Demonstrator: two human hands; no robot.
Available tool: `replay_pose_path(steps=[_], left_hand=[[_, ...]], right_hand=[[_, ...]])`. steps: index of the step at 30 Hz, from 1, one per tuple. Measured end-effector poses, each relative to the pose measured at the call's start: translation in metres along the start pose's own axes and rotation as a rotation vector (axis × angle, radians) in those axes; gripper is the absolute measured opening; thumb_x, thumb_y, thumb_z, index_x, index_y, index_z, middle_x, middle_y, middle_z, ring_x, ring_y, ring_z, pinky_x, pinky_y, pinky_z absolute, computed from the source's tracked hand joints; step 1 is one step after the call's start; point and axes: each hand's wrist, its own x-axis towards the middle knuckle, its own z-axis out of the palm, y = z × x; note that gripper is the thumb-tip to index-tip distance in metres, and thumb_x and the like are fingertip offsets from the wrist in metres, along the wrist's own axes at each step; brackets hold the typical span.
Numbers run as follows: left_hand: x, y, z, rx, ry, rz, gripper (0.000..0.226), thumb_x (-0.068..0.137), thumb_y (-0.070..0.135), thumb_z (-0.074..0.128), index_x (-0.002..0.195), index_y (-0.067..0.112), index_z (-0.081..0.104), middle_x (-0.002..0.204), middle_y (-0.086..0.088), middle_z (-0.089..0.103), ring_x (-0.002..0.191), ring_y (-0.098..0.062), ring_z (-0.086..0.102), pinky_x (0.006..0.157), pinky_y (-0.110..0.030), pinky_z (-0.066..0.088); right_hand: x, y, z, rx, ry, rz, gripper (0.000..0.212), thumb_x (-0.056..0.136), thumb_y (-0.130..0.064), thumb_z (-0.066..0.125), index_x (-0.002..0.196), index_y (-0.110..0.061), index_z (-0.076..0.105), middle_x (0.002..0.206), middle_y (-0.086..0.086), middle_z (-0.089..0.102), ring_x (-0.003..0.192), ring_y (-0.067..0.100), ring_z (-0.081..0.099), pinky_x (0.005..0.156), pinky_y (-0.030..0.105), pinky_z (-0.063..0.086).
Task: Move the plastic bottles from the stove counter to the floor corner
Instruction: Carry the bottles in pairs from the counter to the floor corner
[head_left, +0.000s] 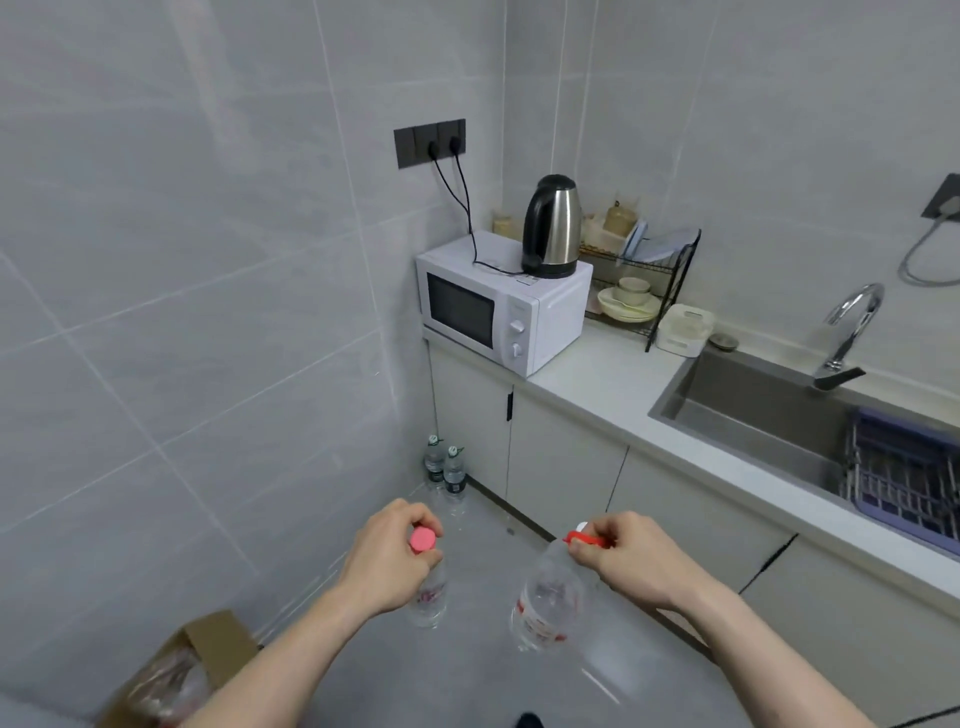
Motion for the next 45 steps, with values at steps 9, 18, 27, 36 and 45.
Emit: replay_pose_path(steps=[9,18,27,36,45], left_hand=[[0.13,-0.06,-0.007,0.055,-0.027,-0.119,0.03,0.071,0.019,0.077,0.074,0.039,0.056,0.096,0.013,0.061,0.094,-0.01,0.059,0.087,-0.029,0.047],[0.243,-0.095,-0.021,0.044,-0.007,-0.254,0.027,0.071,0.022,0.073,0.084,0.043,0.063,0.098,0.01,0.057,0.093,-0.01,0.06,0.084,-0.022,0.046],[0.36,-0.153,-0.034,0.04,-0.096,-0.276,0.022,0.072,0.02,0.073,0.076,0.04,0.065,0.096,0.007,0.06,0.083,-0.004,0.059,0.07,-0.011,0.039],[0.488,-0.241,-0.028,0.048,-0.28,-0.287,0.022,0.068,0.016,0.071,0.073,0.036,0.063,0.096,0.008,0.059,0.076,-0.001,0.059,0.056,-0.004,0.036],[0.583,-0.281,-0.002,0.143,-0.423,-0.293,0.015,0.076,0.018,0.062,0.075,0.032,0.062,0.098,0.006,0.059,0.082,-0.011,0.06,0.069,-0.017,0.043]], right_hand=[[0.174,-0.03,0.016,0.008,-0.142,-0.005,0.038,0.079,-0.043,0.063,0.078,-0.006,0.059,0.063,-0.006,0.054,0.059,0.013,0.044,0.059,0.03,0.039],[0.307,-0.047,0.033,0.007,-0.305,0.054,0.039,0.075,-0.047,0.061,0.075,-0.008,0.061,0.064,-0.006,0.058,0.059,0.013,0.05,0.06,0.029,0.041],[0.417,-0.069,0.063,0.0,-0.33,0.164,0.029,0.077,-0.038,0.065,0.078,-0.009,0.067,0.076,-0.002,0.072,0.066,0.012,0.058,0.065,0.027,0.047],[0.522,-0.11,0.119,-0.037,-0.327,0.358,0.015,0.085,-0.034,0.064,0.083,-0.02,0.069,0.087,-0.004,0.072,0.08,0.015,0.064,0.065,0.019,0.045],[0.597,-0.113,0.157,0.03,-0.3,0.455,0.025,0.085,-0.022,0.06,0.061,-0.02,0.052,0.067,-0.005,0.056,0.062,0.012,0.052,0.05,0.012,0.034]])
